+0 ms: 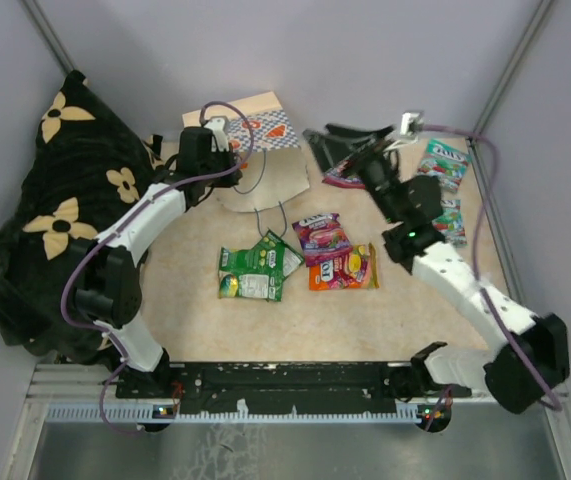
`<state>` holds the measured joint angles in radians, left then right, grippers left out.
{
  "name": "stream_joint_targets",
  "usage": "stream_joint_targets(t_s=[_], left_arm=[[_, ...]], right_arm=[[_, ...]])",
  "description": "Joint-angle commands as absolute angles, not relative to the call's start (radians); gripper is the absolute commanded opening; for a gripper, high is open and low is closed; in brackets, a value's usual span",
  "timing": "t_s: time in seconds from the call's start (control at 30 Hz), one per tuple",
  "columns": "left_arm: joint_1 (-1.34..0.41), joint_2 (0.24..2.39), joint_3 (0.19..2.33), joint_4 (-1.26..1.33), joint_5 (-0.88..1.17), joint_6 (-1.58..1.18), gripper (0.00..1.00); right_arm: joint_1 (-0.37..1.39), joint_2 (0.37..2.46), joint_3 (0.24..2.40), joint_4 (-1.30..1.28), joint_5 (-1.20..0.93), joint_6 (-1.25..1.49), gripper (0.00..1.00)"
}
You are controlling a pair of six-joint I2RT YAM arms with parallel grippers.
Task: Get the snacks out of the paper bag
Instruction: Take out the snack from the paper bag.
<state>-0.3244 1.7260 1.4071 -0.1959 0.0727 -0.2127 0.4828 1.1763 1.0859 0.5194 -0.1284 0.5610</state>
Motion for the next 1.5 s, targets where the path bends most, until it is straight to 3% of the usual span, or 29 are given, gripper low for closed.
stream_joint_targets(t_s=[0.0, 0.13, 0.3, 0.47, 0.67, 0.93, 1.07, 1.17, 1.4, 1.47], left_arm=[[-0.312, 1.724, 1.42, -0.217, 0.102, -0.225, 0.0], [-0.311, 1.713, 1.422, -0.225, 0.115, -0.238, 0.0], [-0.311, 1.699, 1.441, -0.24, 0.146, -0.257, 0.0], [-0.311, 1.697, 1.454, -0.257, 0.165, -0.266, 0.0], [-0.311, 1.692, 1.445, -0.262, 0.178, -0.271, 0.0], [-0.308, 1.681, 1.484, -0.296, 0.144, -0.268, 0.0], [-0.307, 1.694, 1.506, -0.297, 0.162, -0.278, 0.0], [-0.306, 1.702, 1.507, -0.297, 0.159, -0.277, 0.0], [-0.292, 1.718, 1.503, -0.302, 0.134, -0.267, 0.0], [-0.289, 1.718, 1.507, -0.301, 0.125, -0.272, 0.0]], right_arm=[[0.623, 1.457, 0.742, 1.143, -0.037, 1.246, 0.99], [0.685, 1.735, 0.724, 1.523, 0.127, 1.437, 0.96], [0.692, 2.027, 0.869, 1.661, 0.176, 1.624, 0.88], [0.683, 2.171, 0.987, 1.479, 0.196, 1.724, 0.85], [0.676, 2.248, 1.186, 0.994, 0.201, 1.91, 0.85], [0.65, 2.413, 1.426, 0.882, 0.179, 2.09, 0.83], [0.642, 2.449, 1.451, 0.932, 0.173, 2.076, 0.83], [0.62, 2.435, 1.437, 1.067, 0.039, 1.995, 0.78], [0.606, 2.029, 0.925, 1.153, -0.073, 1.795, 0.8], [0.603, 1.907, 0.803, 1.064, -0.051, 1.76, 0.75]])
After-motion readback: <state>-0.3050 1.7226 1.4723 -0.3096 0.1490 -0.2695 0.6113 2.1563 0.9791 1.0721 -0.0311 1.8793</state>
